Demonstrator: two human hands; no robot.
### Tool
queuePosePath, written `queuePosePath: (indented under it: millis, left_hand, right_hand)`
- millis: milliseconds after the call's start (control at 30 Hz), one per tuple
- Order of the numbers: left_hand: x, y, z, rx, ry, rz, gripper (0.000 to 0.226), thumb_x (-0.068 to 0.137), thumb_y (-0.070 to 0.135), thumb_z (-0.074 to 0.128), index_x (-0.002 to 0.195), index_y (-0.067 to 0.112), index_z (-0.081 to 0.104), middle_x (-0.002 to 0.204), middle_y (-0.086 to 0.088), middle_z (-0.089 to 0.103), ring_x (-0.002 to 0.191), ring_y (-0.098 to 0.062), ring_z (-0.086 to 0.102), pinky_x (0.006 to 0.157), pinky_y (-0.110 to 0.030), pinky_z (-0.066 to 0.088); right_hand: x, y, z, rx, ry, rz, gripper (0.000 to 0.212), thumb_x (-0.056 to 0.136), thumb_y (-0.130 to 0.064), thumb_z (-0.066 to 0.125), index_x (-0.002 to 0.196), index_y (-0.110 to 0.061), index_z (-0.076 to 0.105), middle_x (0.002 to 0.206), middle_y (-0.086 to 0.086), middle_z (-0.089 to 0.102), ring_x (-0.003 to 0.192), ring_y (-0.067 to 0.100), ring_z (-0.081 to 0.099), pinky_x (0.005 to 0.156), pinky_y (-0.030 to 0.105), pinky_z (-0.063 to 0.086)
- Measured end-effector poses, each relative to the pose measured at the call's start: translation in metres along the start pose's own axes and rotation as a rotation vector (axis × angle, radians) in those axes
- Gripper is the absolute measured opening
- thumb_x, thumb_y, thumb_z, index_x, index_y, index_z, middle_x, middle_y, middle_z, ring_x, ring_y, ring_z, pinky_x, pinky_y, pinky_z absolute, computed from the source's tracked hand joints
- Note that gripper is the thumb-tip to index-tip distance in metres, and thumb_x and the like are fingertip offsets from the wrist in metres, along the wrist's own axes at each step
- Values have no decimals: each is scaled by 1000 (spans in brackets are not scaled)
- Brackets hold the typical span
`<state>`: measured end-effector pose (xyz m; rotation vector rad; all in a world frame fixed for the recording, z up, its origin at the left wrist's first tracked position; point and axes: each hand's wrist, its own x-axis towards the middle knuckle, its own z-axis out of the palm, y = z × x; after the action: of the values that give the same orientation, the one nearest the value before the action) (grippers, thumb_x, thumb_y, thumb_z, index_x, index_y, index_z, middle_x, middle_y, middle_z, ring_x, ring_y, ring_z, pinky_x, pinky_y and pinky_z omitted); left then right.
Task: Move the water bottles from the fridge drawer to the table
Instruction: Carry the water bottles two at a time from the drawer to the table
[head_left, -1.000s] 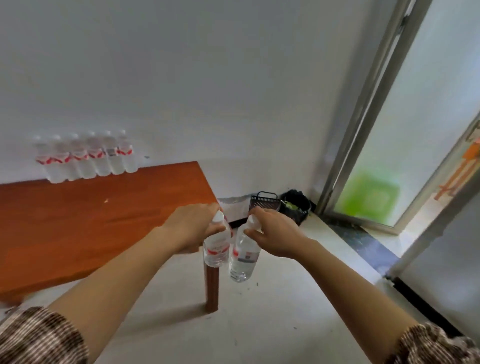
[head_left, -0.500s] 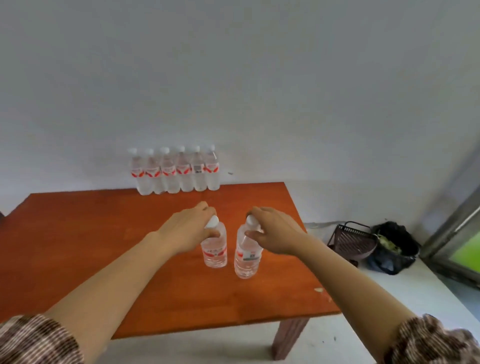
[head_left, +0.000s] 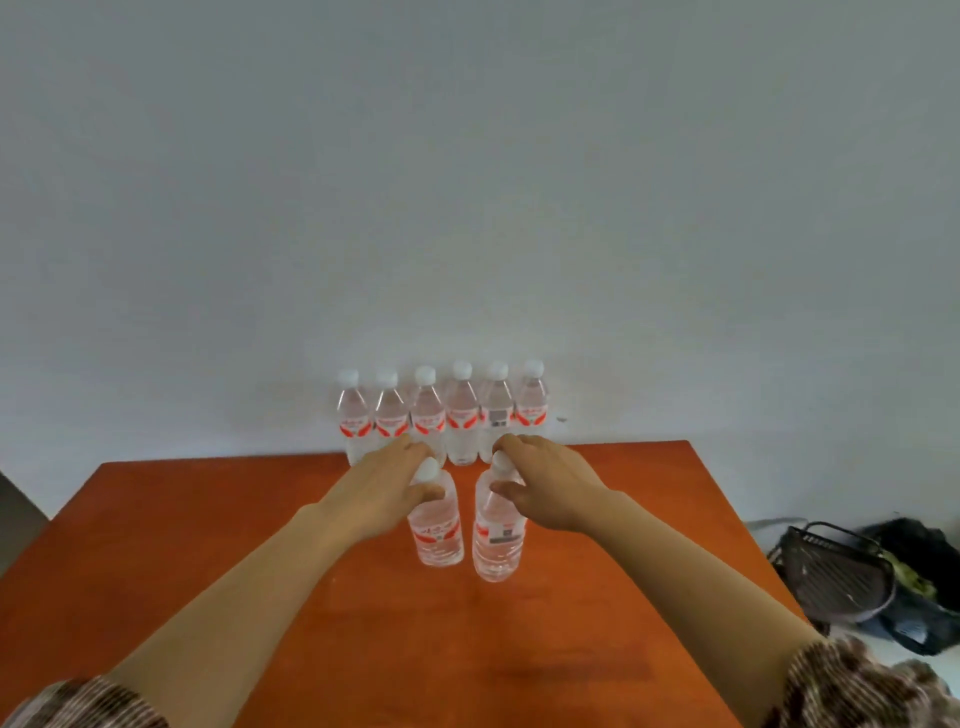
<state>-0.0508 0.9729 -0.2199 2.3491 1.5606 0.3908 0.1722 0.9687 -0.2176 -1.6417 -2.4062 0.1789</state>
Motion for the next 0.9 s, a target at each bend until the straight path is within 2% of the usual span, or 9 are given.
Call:
queuePosePath:
  millis: [67,167,300,400,600,700,900]
  left_hand:
    - [19,-34,-7,-22,-17,2,37,87,43,61,118,23,52,104,13,41,91,-10,47,77,-26,37]
    - [44,-78,-14,-70,-10,3,33,86,38,64,113,21,55,102,11,45,97,-17,54,79,-29,39]
    - [69,-126,-17,-115,18,-3,34,85,34,67,114,21,57,113,5,56,102,-18,56,86,-32,43]
    - [83,-153,-17,-126,36,-17,33,84,33,68,114,21,58,115,4,57,101,-19,57,85,-31,44]
    - [104,-187,-15,-164,35,-22,36,84,28,69,118,22,58,120,4,57,102,-18,58,87,-30,44]
    - [112,-197,-12,-195,36,-32,38,85,26,68,121,22,58,120,4,58,97,-14,56,83,-25,40]
    - [119,-205,-8,-237,78,-31,28,83,23,70,109,24,61,110,9,60,89,-12,55,77,-21,37]
  right_hand:
    - [33,-11,11,12,-16,22,45,92,-41,55,130,-20,44,131,2,55,112,25,55,77,31,41]
    - [75,-25,29,24,-37,52,45,92,-41,55,130,-18,44,130,4,54,114,26,54,79,33,42]
    - [117,-41,51,24,-49,83,43,92,-38,55,128,-17,44,128,4,55,113,27,54,82,37,46]
    - [145,-51,62,3,-56,96,42,93,-38,54,129,-17,43,129,4,55,114,27,54,80,36,45]
    - [187,-64,75,-11,-75,101,42,94,-37,53,129,-17,43,130,5,55,116,27,54,74,31,38]
    - [201,-70,81,2,-99,119,40,94,-36,53,127,-15,44,127,6,56,113,29,54,76,34,42]
    - [219,-80,93,18,-95,129,40,95,-33,54,128,-13,44,124,8,57,111,29,55,74,32,37]
